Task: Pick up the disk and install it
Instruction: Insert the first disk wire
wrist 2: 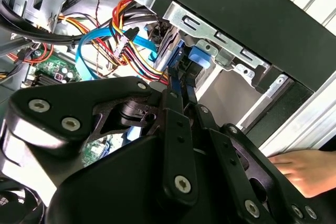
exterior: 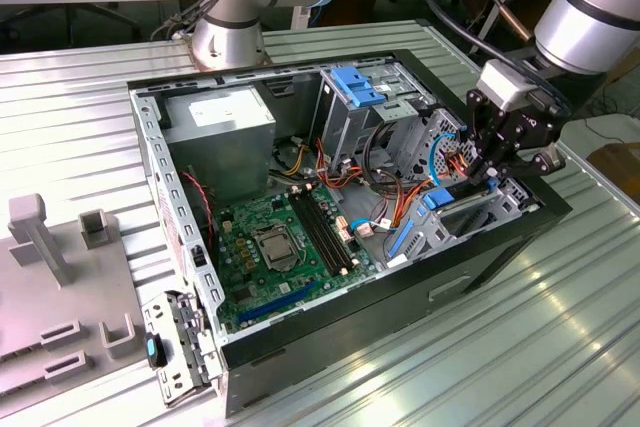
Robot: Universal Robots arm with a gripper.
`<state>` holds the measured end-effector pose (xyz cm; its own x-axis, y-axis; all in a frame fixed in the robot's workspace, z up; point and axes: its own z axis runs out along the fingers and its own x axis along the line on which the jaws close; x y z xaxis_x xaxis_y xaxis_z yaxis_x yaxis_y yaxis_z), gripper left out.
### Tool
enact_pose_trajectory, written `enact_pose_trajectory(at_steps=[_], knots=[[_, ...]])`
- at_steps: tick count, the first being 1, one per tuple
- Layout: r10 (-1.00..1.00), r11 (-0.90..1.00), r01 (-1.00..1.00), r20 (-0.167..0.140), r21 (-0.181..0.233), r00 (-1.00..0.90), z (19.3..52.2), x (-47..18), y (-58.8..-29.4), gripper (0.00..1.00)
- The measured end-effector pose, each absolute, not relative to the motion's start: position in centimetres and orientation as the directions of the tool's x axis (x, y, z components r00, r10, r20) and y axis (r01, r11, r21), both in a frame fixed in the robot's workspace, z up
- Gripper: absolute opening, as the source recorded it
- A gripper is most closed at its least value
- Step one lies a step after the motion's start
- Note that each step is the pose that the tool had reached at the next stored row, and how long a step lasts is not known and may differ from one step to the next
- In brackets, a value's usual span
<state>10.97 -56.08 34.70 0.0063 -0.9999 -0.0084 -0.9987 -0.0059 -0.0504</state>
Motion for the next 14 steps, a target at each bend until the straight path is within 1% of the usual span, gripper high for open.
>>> enact_pose_trajectory(at_steps=[14], knots=[[-1.0, 0.009, -0.999, -0.009, -0.05, -0.009, 34.65, 10.97, -56.1, 0.16]])
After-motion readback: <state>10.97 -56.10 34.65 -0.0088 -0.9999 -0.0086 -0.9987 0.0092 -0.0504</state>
